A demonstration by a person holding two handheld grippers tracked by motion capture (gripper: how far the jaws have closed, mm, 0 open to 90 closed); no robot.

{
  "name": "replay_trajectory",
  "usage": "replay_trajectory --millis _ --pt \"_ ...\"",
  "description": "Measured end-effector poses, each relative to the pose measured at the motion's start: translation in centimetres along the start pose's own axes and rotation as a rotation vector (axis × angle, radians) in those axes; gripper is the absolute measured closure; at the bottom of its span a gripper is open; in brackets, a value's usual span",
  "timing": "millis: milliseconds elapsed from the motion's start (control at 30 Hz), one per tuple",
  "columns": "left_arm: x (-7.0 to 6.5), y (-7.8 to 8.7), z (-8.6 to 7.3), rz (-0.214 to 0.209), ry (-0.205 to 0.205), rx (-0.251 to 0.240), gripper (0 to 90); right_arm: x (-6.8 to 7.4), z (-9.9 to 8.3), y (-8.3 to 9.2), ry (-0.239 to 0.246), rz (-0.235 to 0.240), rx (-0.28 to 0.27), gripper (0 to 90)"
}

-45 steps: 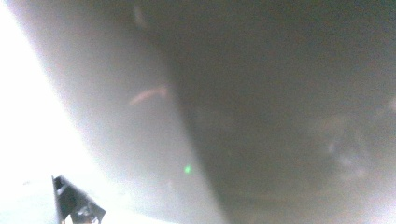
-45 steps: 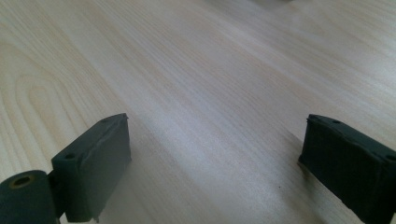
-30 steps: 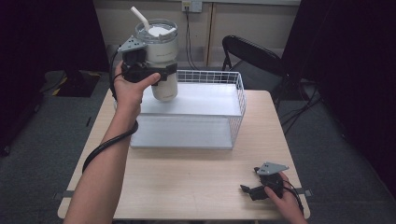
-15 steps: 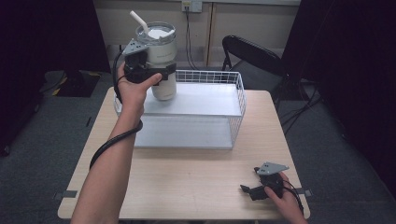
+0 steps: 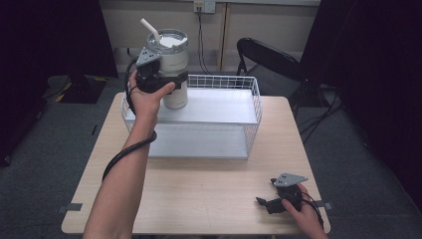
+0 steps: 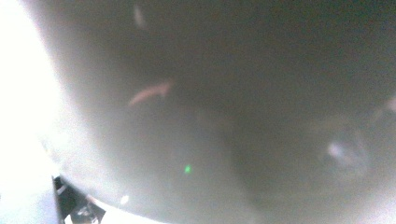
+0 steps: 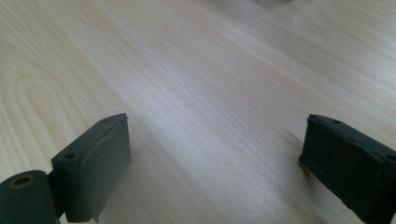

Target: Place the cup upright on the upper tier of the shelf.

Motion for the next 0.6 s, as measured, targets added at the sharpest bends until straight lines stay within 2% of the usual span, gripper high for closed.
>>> replay_trajectory --millis 133,267,600 --pt "0.06 -0.01 -0.31 0.003 -0.006 -0.004 9.7 0.0 0.0 0.0 0.0 0.0 0.0 7.6" --pt "0.0 0.17 -0.43 -0.011 -0.017 -0.008 9.7 0.0 0.0 0.0 0.0 0.0 0.0 7.6" --pt "0.02 0.23 -0.69 -0.013 -0.006 -0.018 9.4 0.0 0.0 0.0 0.0 0.0 0.0 7.6"
Point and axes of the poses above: each handheld gripper's, and its own axes: y roughly backward along the jaws, z roughly out of its top, x roughly to its left, the point moved 7 cm from there along -y, roughly forward along the jaws, and after that the axes turned 6 degrees about -z, right-handed, at the moved point
